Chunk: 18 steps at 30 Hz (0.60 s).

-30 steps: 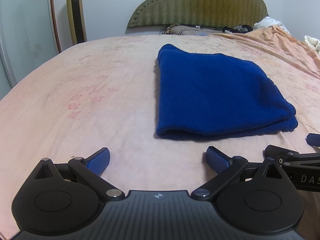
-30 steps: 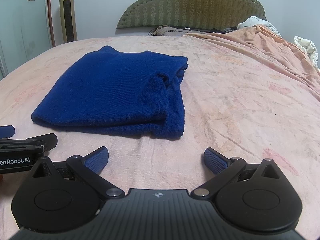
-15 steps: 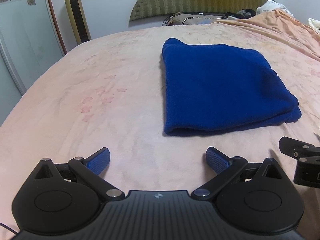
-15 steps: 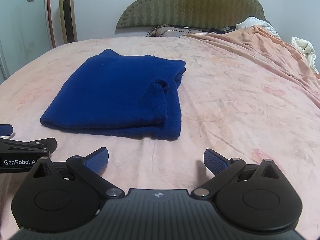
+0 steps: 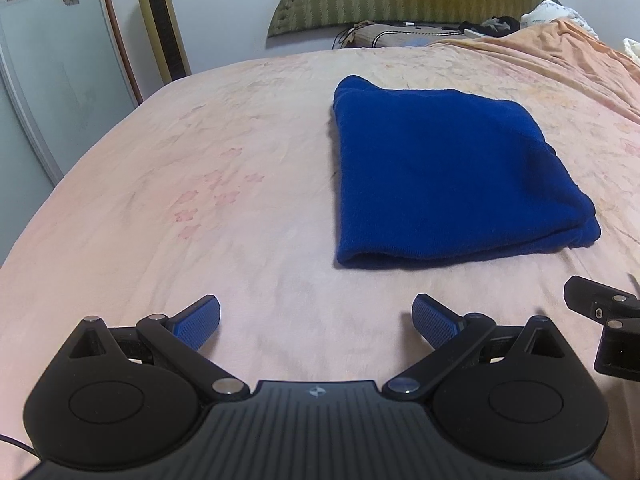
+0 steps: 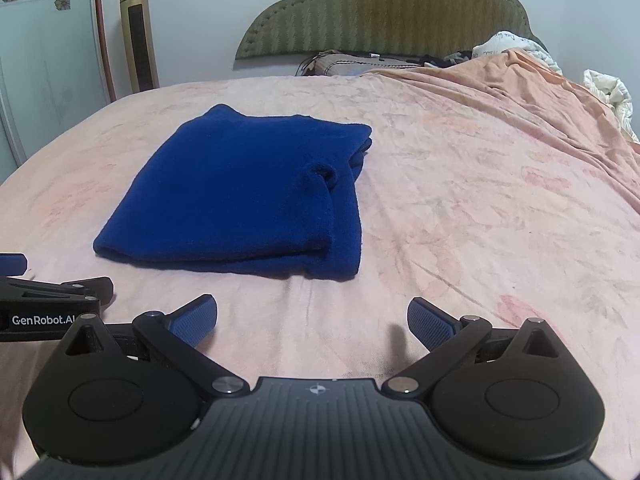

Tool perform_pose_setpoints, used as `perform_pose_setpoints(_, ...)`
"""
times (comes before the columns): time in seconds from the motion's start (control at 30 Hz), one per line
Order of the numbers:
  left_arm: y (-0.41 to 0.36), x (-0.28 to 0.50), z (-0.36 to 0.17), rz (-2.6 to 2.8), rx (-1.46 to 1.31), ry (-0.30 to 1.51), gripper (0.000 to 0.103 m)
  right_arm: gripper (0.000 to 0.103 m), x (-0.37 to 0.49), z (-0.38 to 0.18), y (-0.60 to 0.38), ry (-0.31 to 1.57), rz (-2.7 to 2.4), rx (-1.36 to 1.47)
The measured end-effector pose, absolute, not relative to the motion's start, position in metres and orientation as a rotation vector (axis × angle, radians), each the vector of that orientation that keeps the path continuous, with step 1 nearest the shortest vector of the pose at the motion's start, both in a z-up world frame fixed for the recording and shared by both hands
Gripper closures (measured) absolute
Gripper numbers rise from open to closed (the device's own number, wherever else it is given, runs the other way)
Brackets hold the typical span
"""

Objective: Fold small clothes

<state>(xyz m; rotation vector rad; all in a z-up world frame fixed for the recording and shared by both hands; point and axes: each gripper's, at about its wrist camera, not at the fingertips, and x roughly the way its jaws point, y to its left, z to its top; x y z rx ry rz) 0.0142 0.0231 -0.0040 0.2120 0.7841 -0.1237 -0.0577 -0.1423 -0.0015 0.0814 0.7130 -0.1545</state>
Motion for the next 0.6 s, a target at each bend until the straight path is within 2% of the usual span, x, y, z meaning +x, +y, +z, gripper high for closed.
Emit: perform_pose_setpoints(0.6, 0.0270, 0.0112, 0.0009, -0.115, 0.214, 0.781, 0.000, 0.001, -0.0624, 0.0022, -0.1399, 0.710, -0.152, 0.082)
